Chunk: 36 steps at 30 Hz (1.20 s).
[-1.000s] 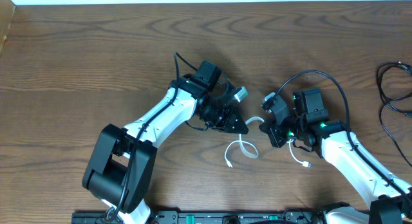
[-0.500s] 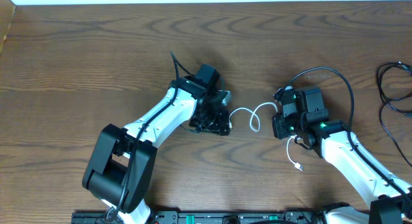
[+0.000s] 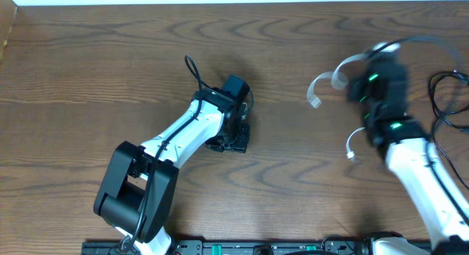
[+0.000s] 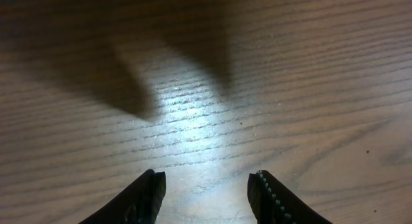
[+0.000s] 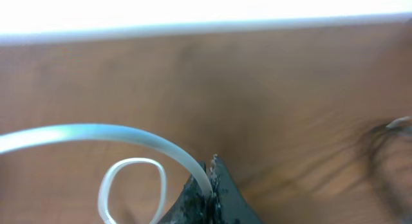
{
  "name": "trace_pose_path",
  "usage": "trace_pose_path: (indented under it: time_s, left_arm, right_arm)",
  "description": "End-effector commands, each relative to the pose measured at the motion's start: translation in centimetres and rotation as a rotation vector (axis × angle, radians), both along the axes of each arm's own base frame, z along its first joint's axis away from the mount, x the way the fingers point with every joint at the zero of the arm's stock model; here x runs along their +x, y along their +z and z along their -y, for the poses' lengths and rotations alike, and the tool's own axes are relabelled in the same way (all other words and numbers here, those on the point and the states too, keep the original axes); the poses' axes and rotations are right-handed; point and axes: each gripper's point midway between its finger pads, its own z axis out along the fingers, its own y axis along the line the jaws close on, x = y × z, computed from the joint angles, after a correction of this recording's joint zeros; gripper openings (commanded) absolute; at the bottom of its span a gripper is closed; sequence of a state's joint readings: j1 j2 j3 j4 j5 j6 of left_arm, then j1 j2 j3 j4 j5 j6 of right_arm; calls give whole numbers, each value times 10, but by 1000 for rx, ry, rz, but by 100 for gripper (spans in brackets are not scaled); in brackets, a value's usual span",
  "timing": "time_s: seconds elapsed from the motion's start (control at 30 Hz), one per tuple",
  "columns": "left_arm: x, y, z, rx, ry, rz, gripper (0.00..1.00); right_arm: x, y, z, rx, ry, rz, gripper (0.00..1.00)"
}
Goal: Untangle cables
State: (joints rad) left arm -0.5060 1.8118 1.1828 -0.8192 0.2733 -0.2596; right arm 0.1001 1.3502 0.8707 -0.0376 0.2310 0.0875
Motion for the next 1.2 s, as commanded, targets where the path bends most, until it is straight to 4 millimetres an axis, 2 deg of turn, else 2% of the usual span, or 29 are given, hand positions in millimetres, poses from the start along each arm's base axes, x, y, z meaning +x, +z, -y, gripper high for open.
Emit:
trace_pose_path:
  time_s: [0.0, 0.03, 0.1, 0.2, 0.3, 0.5, 0.7, 0.83, 0.97, 1.03, 1.07, 1.17]
  left_arm:
    - [0, 0, -5, 24, 9, 6, 47]
    - [0, 0, -5, 24, 9, 6, 47]
    - [0, 0, -5, 24, 9, 6, 47]
    - [1, 0, -4, 24, 9, 6, 47]
    - [1, 0, -4, 24, 9, 6, 48]
    - [1, 0, -4, 24, 9, 6, 48]
    - [0, 0, -4, 24, 9, 5, 48]
    - [0, 0, -4, 24, 9, 5, 48]
    - [0, 0, -4, 24, 9, 5, 48]
    - [0, 0, -4, 24, 10, 5, 48]
    - [0, 0, -4, 23, 9, 6, 48]
    - [0, 0, -4, 23, 9, 6, 48]
  right_arm:
    - [4, 95, 60, -22, -199, 211, 1]
    - [2, 113, 77, -27, -244, 250, 1]
    - [-2, 135, 101, -34, -305, 295, 1]
    - [-11, 145, 136, -45, -388, 312, 1]
    - [-21, 129, 163, -51, -456, 249, 1]
    - [-35, 83, 200, -52, -549, 92, 1]
    - [-42, 66, 224, -50, -606, 46, 1]
    - [-50, 59, 242, 11, -678, 60, 1]
    - [-52, 47, 253, 62, -674, 41, 2]
    - [-55, 37, 257, 79, -674, 15, 24]
    - [-55, 33, 259, 87, -673, 3, 41]
    - [-55, 21, 257, 114, -654, -32, 52]
